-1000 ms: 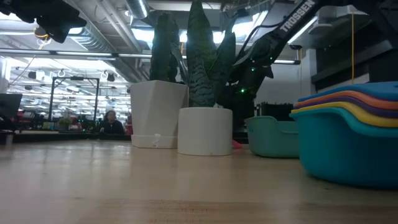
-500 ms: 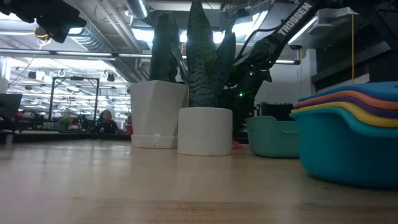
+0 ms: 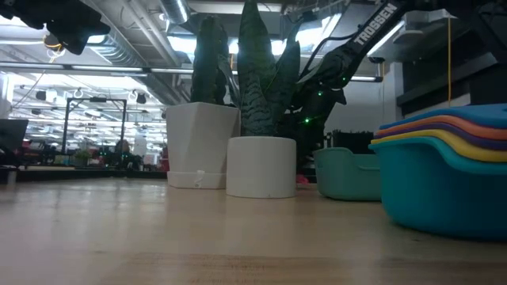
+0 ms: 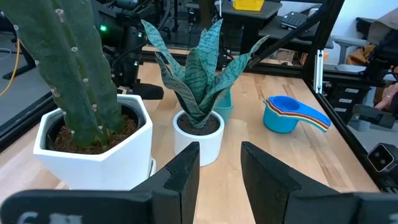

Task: Nest measuring cups in basket
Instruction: Stack the red measuring cup on top of the blue measuring cup

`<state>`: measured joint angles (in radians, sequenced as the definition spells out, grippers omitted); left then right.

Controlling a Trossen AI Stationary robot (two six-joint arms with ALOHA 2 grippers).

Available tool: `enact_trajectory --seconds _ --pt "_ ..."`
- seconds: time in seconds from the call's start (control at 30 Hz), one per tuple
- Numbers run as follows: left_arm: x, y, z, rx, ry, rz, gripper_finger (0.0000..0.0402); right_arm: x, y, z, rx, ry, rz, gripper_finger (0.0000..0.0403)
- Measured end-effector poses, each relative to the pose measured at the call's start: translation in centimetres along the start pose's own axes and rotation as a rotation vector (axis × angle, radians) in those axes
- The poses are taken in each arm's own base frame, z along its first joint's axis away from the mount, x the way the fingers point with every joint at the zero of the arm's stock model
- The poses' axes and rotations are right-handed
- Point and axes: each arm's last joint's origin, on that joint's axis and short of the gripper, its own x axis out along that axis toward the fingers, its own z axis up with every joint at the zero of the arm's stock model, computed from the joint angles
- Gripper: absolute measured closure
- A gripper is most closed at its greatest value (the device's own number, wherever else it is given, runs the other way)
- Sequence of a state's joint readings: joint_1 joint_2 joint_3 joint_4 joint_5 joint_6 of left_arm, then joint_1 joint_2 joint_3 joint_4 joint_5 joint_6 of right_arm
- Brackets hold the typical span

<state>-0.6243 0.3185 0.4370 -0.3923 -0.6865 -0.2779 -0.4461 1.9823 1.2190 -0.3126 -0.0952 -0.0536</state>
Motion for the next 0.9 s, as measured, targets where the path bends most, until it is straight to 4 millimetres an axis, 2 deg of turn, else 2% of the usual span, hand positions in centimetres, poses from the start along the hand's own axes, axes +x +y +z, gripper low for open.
enact_trajectory --seconds 0.13,0.27,0.67,0.73,0.9 --pt "0.0 0.0 0.0 0.0 0.0 0.0 0.0292 0.0 0.0 0.0 0.0 0.0 0.0 0.0235" --pt "0.0 0.0 0.0 0.0 0.0 0.0 0.0292 0.0 0.0 0.0 0.0 0.0 0.001 0.0252" --pt "0.0 0.0 0.0 0.0 0.0 0.0 0.0292 -0.1 0.0 -0.1 -0.001 0.007 0.003 0.0367" --pt "0.0 0.0 0.0 0.0 0.0 0.0 0.0292 -0.5 0.0 0.0 -0.004 0.003 0.003 0.0389" --pt "0.0 0.0 0.0 0.0 0.0 0.0 0.0292 -3.0 0.3 0.5 -0.006 -0.022 0.009 0.0389"
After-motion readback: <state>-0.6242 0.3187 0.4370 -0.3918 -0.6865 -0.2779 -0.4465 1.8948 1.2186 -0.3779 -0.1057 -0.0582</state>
